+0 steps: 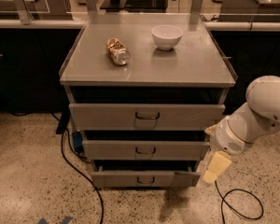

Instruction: Open bottom drawer

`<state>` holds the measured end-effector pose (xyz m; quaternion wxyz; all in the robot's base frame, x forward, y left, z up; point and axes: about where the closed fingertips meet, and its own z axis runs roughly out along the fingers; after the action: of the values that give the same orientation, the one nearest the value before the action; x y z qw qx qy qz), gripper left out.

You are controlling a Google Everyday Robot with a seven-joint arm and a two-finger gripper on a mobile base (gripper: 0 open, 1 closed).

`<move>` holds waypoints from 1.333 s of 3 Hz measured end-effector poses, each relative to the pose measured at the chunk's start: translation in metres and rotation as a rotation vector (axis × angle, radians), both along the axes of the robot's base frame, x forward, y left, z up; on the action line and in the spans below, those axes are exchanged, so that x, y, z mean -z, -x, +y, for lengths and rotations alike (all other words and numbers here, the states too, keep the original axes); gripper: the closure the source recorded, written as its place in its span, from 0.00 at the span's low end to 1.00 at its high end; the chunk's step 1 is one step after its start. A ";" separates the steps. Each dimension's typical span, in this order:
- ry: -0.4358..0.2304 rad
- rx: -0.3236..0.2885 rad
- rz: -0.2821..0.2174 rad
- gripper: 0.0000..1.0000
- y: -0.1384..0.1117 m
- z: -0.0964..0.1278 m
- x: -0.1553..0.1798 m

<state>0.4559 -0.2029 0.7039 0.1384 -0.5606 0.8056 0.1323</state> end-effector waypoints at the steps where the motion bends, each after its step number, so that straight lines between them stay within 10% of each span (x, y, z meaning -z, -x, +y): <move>1: -0.063 0.096 -0.020 0.00 0.025 0.020 0.009; 3: -0.186 0.235 0.098 0.00 0.063 0.089 0.143; 4: -0.204 0.289 0.047 0.00 0.045 0.092 0.145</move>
Offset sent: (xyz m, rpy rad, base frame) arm -0.0269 0.1018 -0.1587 0.3211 -0.0714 -0.3561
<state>0.4114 -0.1111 0.5587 0.1932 -0.4186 0.8633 0.2054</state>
